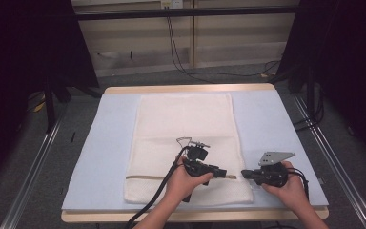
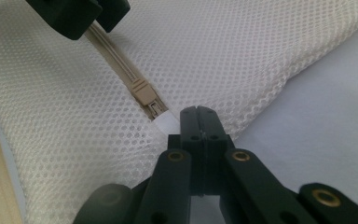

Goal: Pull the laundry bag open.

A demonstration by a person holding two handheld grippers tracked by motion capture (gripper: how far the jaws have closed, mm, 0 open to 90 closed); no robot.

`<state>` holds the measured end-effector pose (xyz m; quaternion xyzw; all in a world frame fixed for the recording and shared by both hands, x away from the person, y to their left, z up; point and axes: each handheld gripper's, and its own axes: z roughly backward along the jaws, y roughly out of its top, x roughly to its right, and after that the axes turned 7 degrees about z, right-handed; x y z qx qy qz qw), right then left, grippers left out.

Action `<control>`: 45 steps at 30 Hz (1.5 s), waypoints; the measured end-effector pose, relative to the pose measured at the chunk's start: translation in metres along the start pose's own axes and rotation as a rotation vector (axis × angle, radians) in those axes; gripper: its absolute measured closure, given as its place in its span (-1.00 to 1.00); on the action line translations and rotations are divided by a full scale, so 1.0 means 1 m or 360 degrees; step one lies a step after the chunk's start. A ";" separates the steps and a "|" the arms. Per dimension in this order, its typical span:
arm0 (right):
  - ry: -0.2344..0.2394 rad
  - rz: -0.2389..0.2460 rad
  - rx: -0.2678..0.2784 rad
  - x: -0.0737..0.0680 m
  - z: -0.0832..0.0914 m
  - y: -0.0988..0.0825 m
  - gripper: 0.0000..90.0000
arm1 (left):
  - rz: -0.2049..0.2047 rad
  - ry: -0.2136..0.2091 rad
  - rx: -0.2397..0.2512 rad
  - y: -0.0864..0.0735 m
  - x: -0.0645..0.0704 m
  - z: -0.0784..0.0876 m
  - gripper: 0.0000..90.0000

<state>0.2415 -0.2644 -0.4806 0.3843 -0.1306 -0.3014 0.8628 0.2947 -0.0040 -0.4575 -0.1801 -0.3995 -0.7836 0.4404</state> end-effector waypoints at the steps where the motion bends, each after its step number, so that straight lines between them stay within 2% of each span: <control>1: -0.0001 0.0000 0.0000 0.000 0.000 0.000 1.00 | 0.0015 -0.0006 0.0000 0.000 0.001 -0.001 0.32; 2: 0.0003 0.0002 0.0002 0.000 0.000 0.000 1.00 | 0.0010 -0.0003 -0.0016 0.000 0.000 -0.002 0.32; 3: -0.0003 0.0001 0.0002 0.000 0.000 0.000 1.00 | 0.0047 -0.0008 -0.0010 0.000 0.002 -0.005 0.33; 4: -0.0001 0.0001 0.0002 0.000 0.000 0.000 1.00 | 0.0027 0.0002 -0.0043 0.001 0.001 -0.007 0.34; 5: 0.0002 0.0000 0.0002 0.000 0.000 0.000 1.00 | 0.0058 0.0005 -0.0024 0.000 0.002 -0.010 0.35; 6: 0.0003 0.0000 0.0002 -0.001 -0.001 0.000 1.00 | 0.0078 -0.0015 -0.0038 0.001 0.001 -0.011 0.36; 7: 0.0003 0.0000 0.0002 -0.001 -0.001 0.000 1.00 | 0.0078 -0.0015 -0.0038 0.001 0.001 -0.011 0.37; 8: -0.0001 0.0004 0.0002 -0.001 -0.001 0.000 1.00 | 0.0092 -0.0023 -0.0092 0.001 0.000 -0.014 0.44; 11: -0.0002 0.0005 0.0000 -0.001 -0.001 0.000 1.00 | 0.0110 -0.0032 -0.0108 0.002 0.000 -0.019 0.48; 12: 0.0000 0.0003 0.0000 -0.001 -0.001 0.000 1.00 | 0.0141 -0.0041 -0.0097 0.001 0.001 -0.021 0.49; 13: 0.0000 0.0004 0.0000 -0.001 -0.001 0.000 1.00 | 0.0117 -0.0026 -0.0108 0.002 0.000 -0.022 0.49; 14: -0.0003 0.0007 0.0000 -0.001 -0.001 0.000 1.00 | 0.0157 -0.0024 -0.0104 0.002 0.001 -0.024 0.50; 16: -0.0007 0.0009 0.0003 -0.001 -0.001 0.000 1.00 | 0.0157 -0.0026 -0.0115 0.002 0.000 -0.026 0.51; 17: -0.0007 0.0008 0.0001 -0.001 -0.001 0.000 1.00 | 0.0155 0.0011 -0.0118 0.001 0.000 -0.029 0.54; 24: -0.0007 0.0011 0.0000 -0.001 -0.001 0.000 1.00 | 0.0190 -0.0007 -0.0108 0.001 0.002 -0.037 0.57; 33: -0.0014 0.0026 -0.0008 -0.002 -0.001 0.000 1.00 | 0.0225 -0.0031 -0.0102 0.001 0.004 -0.049 0.75; 39: -0.0014 0.0026 -0.0011 -0.002 -0.001 0.000 1.00 | 0.0246 -0.0007 -0.0099 0.001 0.004 -0.050 0.85; 41: -0.0014 0.0023 -0.0014 -0.002 -0.001 0.000 1.00 | 0.0266 0.0003 -0.0098 0.001 0.003 -0.050 0.90; 42: -0.0009 0.0026 -0.0013 -0.002 -0.001 0.000 1.00 | 0.0308 0.0014 -0.0098 0.001 0.003 -0.050 0.91; 45: -0.0015 0.0029 -0.0017 -0.003 -0.001 0.001 1.00 | 0.0323 0.0006 -0.0115 0.002 0.003 -0.049 0.93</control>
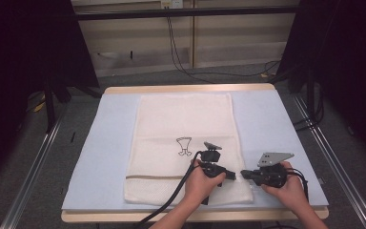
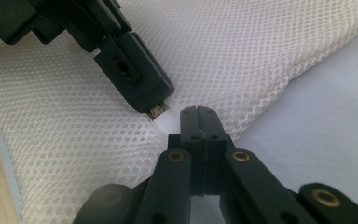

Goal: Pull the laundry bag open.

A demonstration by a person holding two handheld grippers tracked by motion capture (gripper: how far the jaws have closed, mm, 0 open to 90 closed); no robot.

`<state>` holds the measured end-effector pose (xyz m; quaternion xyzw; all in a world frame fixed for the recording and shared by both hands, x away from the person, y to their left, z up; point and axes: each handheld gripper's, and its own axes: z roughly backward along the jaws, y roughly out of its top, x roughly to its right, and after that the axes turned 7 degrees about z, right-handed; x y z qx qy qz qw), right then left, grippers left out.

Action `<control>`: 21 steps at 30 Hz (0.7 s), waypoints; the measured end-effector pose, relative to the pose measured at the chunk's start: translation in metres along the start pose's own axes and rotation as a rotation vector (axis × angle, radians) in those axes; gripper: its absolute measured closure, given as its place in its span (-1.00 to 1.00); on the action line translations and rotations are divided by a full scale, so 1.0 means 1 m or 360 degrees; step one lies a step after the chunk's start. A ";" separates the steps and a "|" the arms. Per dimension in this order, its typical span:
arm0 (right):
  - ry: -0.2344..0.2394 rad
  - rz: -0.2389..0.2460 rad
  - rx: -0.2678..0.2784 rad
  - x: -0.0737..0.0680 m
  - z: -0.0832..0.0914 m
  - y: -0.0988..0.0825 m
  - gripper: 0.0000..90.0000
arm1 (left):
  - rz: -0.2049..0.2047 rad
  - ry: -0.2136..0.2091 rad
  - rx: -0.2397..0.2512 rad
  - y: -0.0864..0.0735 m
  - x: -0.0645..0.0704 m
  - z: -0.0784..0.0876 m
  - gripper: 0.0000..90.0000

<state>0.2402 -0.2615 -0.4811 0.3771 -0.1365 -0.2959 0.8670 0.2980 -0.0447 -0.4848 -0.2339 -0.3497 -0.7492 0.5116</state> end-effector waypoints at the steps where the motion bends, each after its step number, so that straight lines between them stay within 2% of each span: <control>1: 0.0000 0.0001 -0.0003 0.000 0.000 0.000 1.00 | 0.0026 0.0000 0.0004 0.000 0.001 0.000 0.93; 4: -0.0006 0.0033 -0.0005 0.000 0.000 0.000 1.00 | 0.0024 0.0014 -0.0007 0.001 0.000 0.001 0.93; 5: -0.0011 0.0071 -0.0005 -0.001 -0.001 0.000 1.00 | 0.0046 0.0014 -0.0003 0.000 0.000 0.001 0.94; 9: -0.0028 0.0125 -0.0024 -0.004 -0.001 0.002 1.00 | 0.0071 -0.0007 -0.0005 0.001 -0.001 0.001 0.94; 12: -0.0030 0.0130 -0.0035 -0.004 -0.001 0.002 1.00 | 0.0062 -0.0012 -0.0010 0.001 -0.001 0.002 0.94; 15: -0.0032 0.0155 -0.0031 -0.004 -0.001 0.002 1.00 | 0.0083 -0.0026 -0.0015 0.001 -0.001 0.002 0.94; 16: -0.0030 0.0155 -0.0033 -0.004 -0.001 0.002 1.00 | 0.0075 0.0007 -0.0013 0.000 -0.001 0.003 0.94; 18: -0.0032 0.0162 -0.0035 -0.005 -0.001 0.002 1.00 | 0.0104 -0.0003 -0.0012 0.001 -0.001 0.006 0.94; 19: -0.0035 0.0165 -0.0038 -0.005 -0.001 0.002 1.00 | 0.0085 0.0011 -0.0032 0.002 -0.003 0.010 0.94; 21: -0.0033 0.0172 -0.0041 -0.005 -0.001 0.002 1.00 | 0.0101 0.0005 -0.0022 0.002 -0.003 0.012 0.94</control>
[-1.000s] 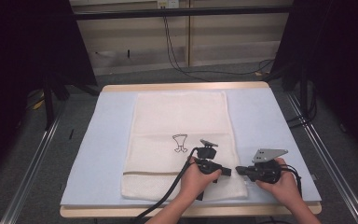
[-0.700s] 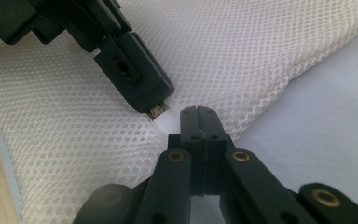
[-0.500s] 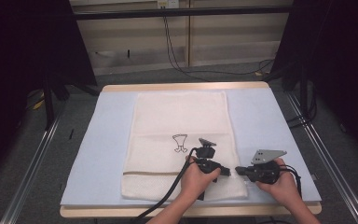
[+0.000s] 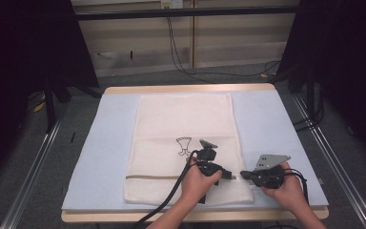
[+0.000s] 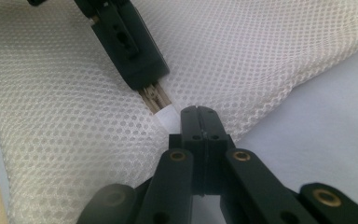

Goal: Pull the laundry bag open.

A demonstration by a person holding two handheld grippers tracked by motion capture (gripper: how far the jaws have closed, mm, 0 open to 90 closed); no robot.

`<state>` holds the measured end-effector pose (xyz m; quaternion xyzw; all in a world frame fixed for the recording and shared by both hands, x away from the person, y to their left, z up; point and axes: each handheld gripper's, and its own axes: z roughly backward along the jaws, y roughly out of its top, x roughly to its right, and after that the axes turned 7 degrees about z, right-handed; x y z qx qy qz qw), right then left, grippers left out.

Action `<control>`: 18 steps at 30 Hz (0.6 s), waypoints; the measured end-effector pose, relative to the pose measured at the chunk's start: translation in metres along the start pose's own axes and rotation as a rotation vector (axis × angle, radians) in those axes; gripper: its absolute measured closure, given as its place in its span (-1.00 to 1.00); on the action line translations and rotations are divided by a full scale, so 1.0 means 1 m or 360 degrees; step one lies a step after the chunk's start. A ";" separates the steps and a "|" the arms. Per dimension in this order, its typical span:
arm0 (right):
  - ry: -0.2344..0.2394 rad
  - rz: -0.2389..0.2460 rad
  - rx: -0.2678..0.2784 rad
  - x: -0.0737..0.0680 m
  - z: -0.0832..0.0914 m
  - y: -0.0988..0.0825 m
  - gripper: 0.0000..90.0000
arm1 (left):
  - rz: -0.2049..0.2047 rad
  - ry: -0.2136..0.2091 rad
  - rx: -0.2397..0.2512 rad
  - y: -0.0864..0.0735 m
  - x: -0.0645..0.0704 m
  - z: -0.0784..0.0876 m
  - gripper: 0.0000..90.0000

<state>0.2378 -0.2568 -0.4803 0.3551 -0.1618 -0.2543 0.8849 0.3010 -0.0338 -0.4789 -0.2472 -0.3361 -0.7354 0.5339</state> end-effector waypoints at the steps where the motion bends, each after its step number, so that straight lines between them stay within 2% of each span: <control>1: 0.0000 0.0000 0.0000 0.000 0.000 0.000 1.00 | -0.0006 0.0010 -0.0006 0.000 -0.001 0.002 0.94; 6: -0.0006 0.0000 0.0003 0.000 0.000 0.000 1.00 | 0.0013 0.0003 -0.0009 0.001 -0.005 0.011 0.94; 8: -0.0002 -0.0002 0.0012 0.000 0.000 -0.001 1.00 | 0.0004 0.0026 -0.0005 0.001 -0.007 0.013 0.94; 9: -0.0006 -0.0007 0.0016 0.000 0.000 -0.001 1.00 | 0.0031 -0.0007 -0.0021 0.001 -0.008 0.015 0.94; 10: -0.0007 -0.0011 0.0014 0.000 0.000 -0.001 1.00 | 0.0029 0.0012 -0.0010 0.001 -0.010 0.016 0.94; 18: -0.0007 -0.0022 0.0017 0.000 0.000 -0.002 1.00 | 0.0035 -0.0013 -0.0028 0.000 -0.015 0.020 0.94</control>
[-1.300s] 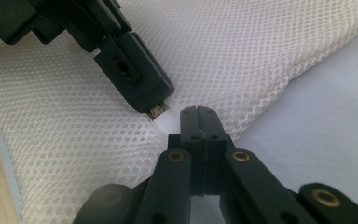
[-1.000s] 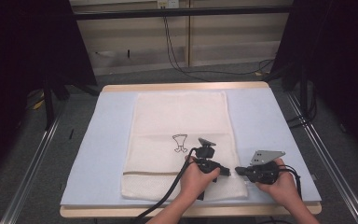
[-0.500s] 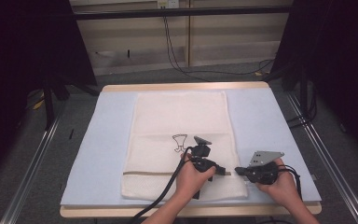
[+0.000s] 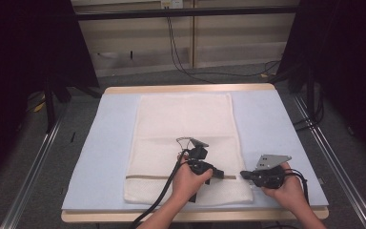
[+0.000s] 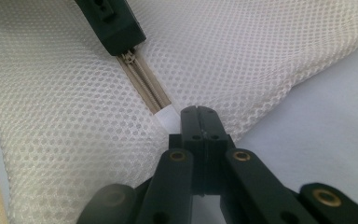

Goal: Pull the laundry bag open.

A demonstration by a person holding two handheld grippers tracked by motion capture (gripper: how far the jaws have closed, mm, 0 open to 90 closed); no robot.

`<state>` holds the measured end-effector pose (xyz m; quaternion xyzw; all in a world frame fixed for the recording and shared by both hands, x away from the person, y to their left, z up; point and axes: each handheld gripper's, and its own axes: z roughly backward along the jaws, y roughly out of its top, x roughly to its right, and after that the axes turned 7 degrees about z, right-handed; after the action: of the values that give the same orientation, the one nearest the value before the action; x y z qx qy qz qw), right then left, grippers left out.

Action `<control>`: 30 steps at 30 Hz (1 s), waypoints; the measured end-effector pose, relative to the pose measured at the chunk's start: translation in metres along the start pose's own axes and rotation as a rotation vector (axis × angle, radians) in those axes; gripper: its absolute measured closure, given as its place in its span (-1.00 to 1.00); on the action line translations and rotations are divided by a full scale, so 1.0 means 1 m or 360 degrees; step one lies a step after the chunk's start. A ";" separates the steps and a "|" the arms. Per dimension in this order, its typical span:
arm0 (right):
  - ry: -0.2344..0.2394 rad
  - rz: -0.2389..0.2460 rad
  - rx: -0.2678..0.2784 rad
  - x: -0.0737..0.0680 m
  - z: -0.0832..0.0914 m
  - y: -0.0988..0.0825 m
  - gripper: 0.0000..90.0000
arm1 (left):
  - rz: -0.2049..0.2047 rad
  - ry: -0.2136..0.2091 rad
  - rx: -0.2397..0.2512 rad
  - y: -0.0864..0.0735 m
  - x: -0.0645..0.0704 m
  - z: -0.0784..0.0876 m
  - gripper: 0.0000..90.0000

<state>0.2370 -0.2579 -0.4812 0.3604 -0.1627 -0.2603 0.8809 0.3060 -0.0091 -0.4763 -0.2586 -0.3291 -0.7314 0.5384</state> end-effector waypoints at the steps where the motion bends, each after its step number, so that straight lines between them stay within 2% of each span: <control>1: -0.0003 -0.0001 0.0001 0.000 0.000 0.000 1.00 | 0.0004 -0.0017 -0.0005 0.000 -0.001 0.001 0.94; 2: 0.0001 -0.0002 0.0001 -0.001 0.000 0.000 1.00 | -0.0010 -0.0005 -0.0002 0.001 -0.003 0.002 0.94; 3: -0.0002 0.0003 0.0000 -0.001 0.000 0.000 1.00 | 0.0015 -0.0025 -0.0008 0.001 -0.003 0.003 0.94; 5: -0.0003 0.0000 0.0004 0.000 0.000 0.000 1.00 | 0.0011 -0.0007 -0.0007 0.001 -0.004 0.004 0.94; 17: 0.0012 -0.0016 0.0013 0.000 0.000 -0.001 1.00 | 0.0035 -0.0028 0.0002 0.001 -0.013 0.018 0.94; 19: 0.0012 -0.0017 0.0012 0.001 0.000 -0.001 1.00 | 0.0043 -0.0038 -0.0014 0.001 -0.016 0.020 0.94; 20: 0.0012 -0.0018 0.0013 0.001 0.000 -0.001 1.00 | 0.0051 -0.0066 -0.0023 0.002 -0.019 0.022 0.94; 21: 0.0013 -0.0020 0.0013 0.001 0.000 -0.001 1.00 | 0.0056 -0.0066 -0.0006 0.001 -0.019 0.021 0.94; 25: 0.0013 -0.0026 0.0016 0.001 0.000 -0.001 1.00 | 0.0043 -0.0066 0.0001 0.001 -0.018 0.020 0.94; 28: 0.0011 -0.0017 0.0007 0.001 0.000 -0.001 1.00 | -0.0006 -0.0066 -0.0012 0.002 -0.021 0.022 0.94; 30: 0.0013 -0.0014 0.0008 0.001 0.000 -0.001 1.00 | 0.0005 -0.0090 -0.0028 0.002 -0.022 0.024 0.94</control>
<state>0.2378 -0.2587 -0.4817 0.3645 -0.1582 -0.2622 0.8794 0.3149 0.0226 -0.4761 -0.2845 -0.3374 -0.7258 0.5277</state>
